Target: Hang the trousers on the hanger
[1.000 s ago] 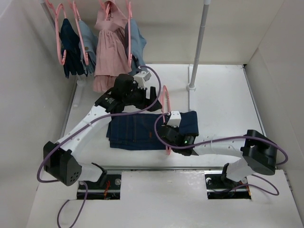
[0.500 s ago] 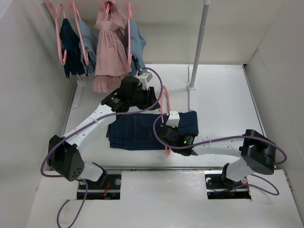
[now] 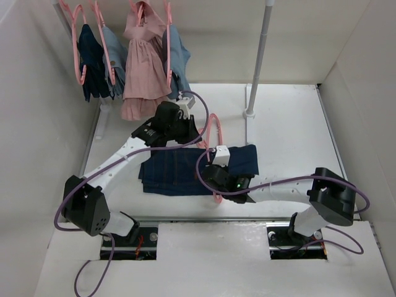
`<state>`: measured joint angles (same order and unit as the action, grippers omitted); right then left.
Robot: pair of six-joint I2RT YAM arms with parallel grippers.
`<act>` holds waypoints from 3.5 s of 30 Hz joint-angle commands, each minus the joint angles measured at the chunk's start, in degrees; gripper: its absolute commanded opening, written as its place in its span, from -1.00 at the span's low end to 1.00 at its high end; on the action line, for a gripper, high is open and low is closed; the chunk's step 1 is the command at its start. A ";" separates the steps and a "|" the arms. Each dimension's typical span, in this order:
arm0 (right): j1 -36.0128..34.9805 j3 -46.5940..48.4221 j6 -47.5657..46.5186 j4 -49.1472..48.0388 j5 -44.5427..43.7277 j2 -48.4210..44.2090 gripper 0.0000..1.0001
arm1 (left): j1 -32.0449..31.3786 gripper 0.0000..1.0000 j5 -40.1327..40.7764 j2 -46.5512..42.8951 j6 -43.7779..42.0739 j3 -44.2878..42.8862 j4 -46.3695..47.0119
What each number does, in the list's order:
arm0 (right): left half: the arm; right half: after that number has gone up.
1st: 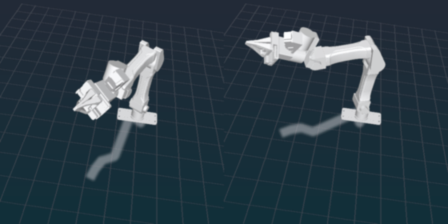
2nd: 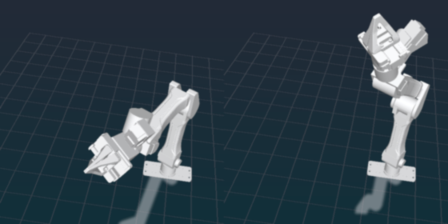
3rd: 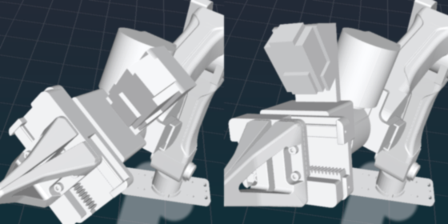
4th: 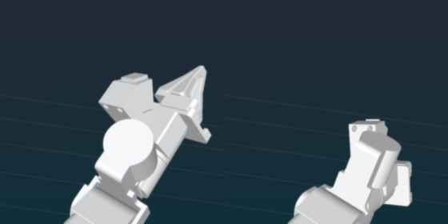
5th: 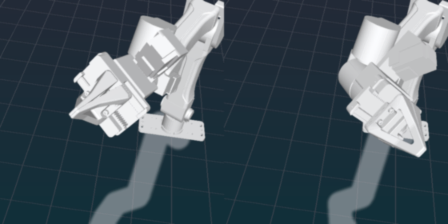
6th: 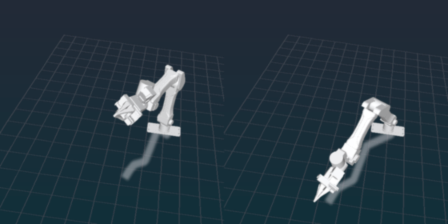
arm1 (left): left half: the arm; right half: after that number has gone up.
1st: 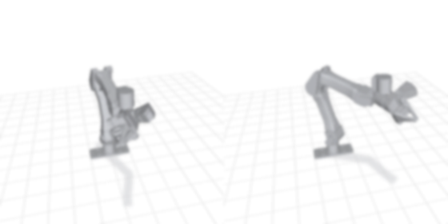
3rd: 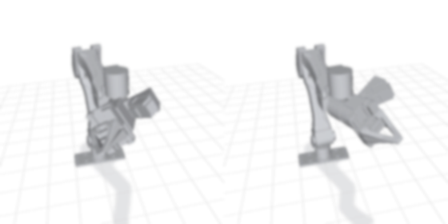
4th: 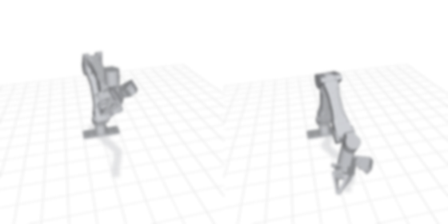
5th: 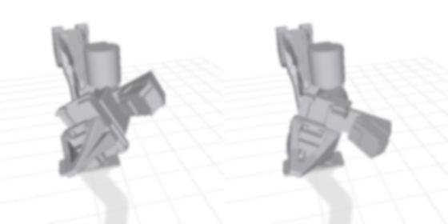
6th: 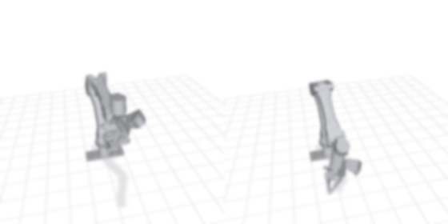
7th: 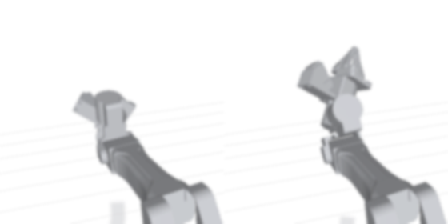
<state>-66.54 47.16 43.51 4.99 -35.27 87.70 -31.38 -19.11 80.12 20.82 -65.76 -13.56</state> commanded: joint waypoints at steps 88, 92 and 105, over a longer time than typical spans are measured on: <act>21.72 28.08 -11.16 7.66 51.34 27.35 -0.40 | 5.89 -1.00 8.49 -10.34 4.31 3.54 -6.65; 22.24 27.47 -11.69 7.66 51.26 26.83 -0.23 | 5.89 -1.00 4.18 -9.80 5.89 -0.77 -9.28; 27.87 25.00 -12.83 15.56 47.31 6.10 0.43 | 5.89 -1.00 6.46 -9.80 5.90 2.21 -9.29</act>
<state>-39.99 71.50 32.40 18.55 14.33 100.64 -25.30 -11.57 70.91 26.17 -63.66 -25.10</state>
